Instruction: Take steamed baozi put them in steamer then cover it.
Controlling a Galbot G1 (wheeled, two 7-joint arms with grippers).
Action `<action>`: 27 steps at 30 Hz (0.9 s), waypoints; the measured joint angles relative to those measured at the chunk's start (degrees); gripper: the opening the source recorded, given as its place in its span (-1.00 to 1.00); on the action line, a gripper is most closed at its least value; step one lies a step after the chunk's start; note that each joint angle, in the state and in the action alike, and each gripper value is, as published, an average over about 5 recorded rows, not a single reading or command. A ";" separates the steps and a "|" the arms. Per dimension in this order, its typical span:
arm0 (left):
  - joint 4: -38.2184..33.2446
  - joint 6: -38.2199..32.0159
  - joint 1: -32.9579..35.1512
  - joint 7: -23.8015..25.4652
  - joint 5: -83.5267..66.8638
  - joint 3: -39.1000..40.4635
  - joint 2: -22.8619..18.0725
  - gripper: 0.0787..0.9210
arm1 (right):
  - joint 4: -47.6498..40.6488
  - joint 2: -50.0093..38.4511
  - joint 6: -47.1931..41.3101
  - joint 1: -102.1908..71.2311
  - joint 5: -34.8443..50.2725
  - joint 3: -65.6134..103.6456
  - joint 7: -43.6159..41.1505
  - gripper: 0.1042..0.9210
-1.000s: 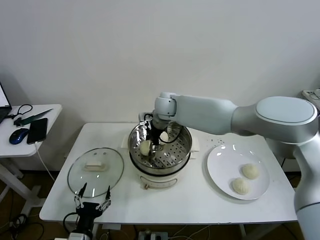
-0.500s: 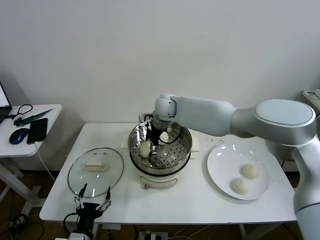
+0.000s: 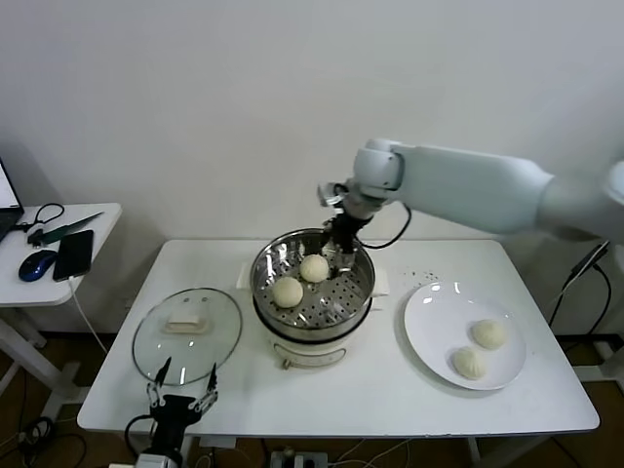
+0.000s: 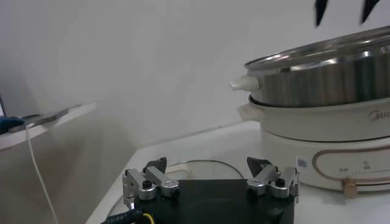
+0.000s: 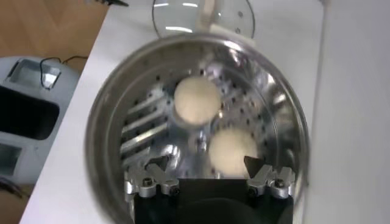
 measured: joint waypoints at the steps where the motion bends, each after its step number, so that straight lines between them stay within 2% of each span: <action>1: 0.00 0.02 -0.04 0.00 0.07 0.02 -0.06 0.77 | 1.08 -1.81 0.15 0.33 -0.73 -0.04 -0.39 0.76; 7: -0.15 0.21 0.20 -0.02 0.54 0.09 -0.28 0.77 | 6.97 -12.98 1.11 -0.90 -7.61 1.41 -2.67 0.76; 14: -0.65 0.56 0.39 -0.02 1.24 0.06 -0.39 0.77 | 9.80 -23.70 2.12 -11.14 -17.38 8.72 -3.93 0.76; 27: -0.33 0.97 0.60 -0.02 2.35 0.02 -1.07 0.77 | 7.90 -30.77 3.88 -33.22 -30.01 23.70 -4.84 0.76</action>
